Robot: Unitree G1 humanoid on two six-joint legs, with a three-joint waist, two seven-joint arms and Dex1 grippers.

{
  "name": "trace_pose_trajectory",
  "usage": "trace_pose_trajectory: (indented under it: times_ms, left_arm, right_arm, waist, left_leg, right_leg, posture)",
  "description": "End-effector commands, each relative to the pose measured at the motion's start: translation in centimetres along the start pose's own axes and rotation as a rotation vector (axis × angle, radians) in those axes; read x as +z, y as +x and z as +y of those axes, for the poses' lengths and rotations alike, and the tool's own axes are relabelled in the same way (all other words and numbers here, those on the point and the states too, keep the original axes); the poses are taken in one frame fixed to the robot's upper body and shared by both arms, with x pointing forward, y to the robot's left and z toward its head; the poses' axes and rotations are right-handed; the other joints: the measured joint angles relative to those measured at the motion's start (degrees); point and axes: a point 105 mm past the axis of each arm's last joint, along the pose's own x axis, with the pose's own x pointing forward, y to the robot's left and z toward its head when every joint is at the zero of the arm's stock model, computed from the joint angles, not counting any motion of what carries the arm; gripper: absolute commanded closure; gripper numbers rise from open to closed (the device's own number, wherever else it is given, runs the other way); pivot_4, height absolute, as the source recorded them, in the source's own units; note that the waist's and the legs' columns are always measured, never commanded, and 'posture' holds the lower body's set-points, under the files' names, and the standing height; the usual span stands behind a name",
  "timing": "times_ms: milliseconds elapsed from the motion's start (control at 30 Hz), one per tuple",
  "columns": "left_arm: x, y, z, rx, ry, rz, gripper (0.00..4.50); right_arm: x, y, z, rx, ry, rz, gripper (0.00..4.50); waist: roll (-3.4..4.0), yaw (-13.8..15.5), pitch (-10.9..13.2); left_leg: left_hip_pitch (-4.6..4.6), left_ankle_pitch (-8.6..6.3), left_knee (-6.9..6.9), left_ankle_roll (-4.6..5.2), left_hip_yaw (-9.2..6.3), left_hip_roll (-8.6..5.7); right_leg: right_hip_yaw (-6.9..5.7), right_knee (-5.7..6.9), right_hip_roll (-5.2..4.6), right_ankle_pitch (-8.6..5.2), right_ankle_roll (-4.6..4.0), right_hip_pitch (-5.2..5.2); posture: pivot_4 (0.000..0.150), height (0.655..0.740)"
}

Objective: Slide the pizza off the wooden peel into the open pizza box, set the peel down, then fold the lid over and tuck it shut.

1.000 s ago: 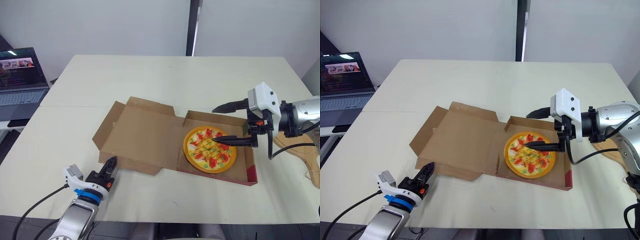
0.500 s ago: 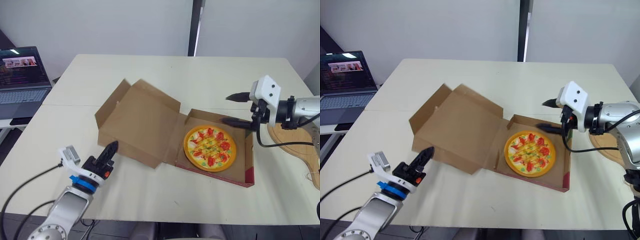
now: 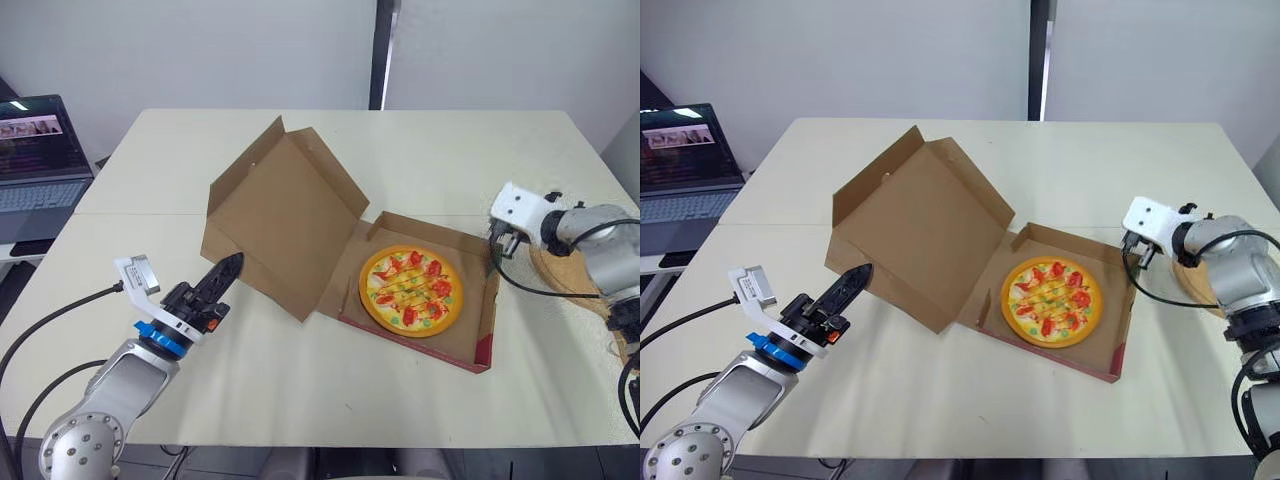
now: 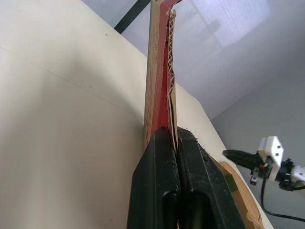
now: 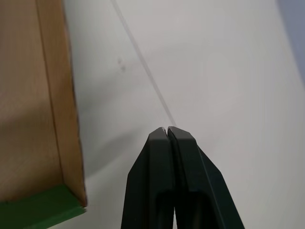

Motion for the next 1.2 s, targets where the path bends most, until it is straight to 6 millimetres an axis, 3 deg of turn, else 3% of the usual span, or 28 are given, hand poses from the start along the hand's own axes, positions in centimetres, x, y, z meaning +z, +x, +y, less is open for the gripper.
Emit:
trace_pose_trajectory:
  times_ms: [33,267,600,867,1200]
  left_arm:
    - [0.5,0.3,-0.5,-0.045,0.039,0.006,4.50]
    - [2.1,2.0,-0.6,-0.124,0.122,0.048,4.50]
    - [3.4,7.7,-2.5,-0.377,0.268,0.199,4.50]
    - [4.9,11.4,-3.5,-0.510,0.350,0.254,4.50]
    - [6.6,13.5,-2.5,-0.516,0.596,0.245,4.50]
  right_arm:
    - [0.4,-0.2,-0.6,0.010,-0.053,-0.005,4.45]
    - [0.4,-1.3,1.7,0.203,-0.045,-0.066,4.45]
    - [2.3,-5.0,6.0,0.454,0.024,-0.193,4.45]
    - [4.7,-7.1,9.5,0.532,0.091,-0.271,4.45]
    - [6.8,-8.3,12.4,0.541,0.210,-0.316,4.45]
  waist:
    - [0.00,0.00,0.00]
    - [0.00,0.07,0.00]
    - [0.01,-0.03,-0.01]
    - [0.00,-0.02,-0.01]
    - [-0.01,-0.10,-0.01]
  left_leg:
    - [-0.03,0.00,0.02,0.00,0.00,-0.01]
    - [-0.37,0.02,0.11,-0.02,-0.05,0.00]
    - [-0.50,0.02,0.17,-0.01,-0.14,-0.02]
    - [-0.59,0.02,0.24,-0.01,-0.19,-0.07]
    - [-0.64,0.02,0.29,-0.01,-0.22,-0.05]
  right_leg:
    - [-0.01,0.00,0.00,0.01,0.00,-0.03]
    - [-0.07,0.00,0.06,0.23,-0.07,-0.30]
    - [-0.16,-0.01,0.07,0.28,-0.03,-0.37]
    - [-0.19,0.00,0.05,0.32,0.01,-0.44]
    - [-0.22,0.02,0.05,0.32,0.02,-0.50]
  posture:
    - [0.150,0.7400]
    - [0.150,0.7400]
    - [0.150,0.7400]
    - [0.150,0.7400]
    - [0.150,0.7400]
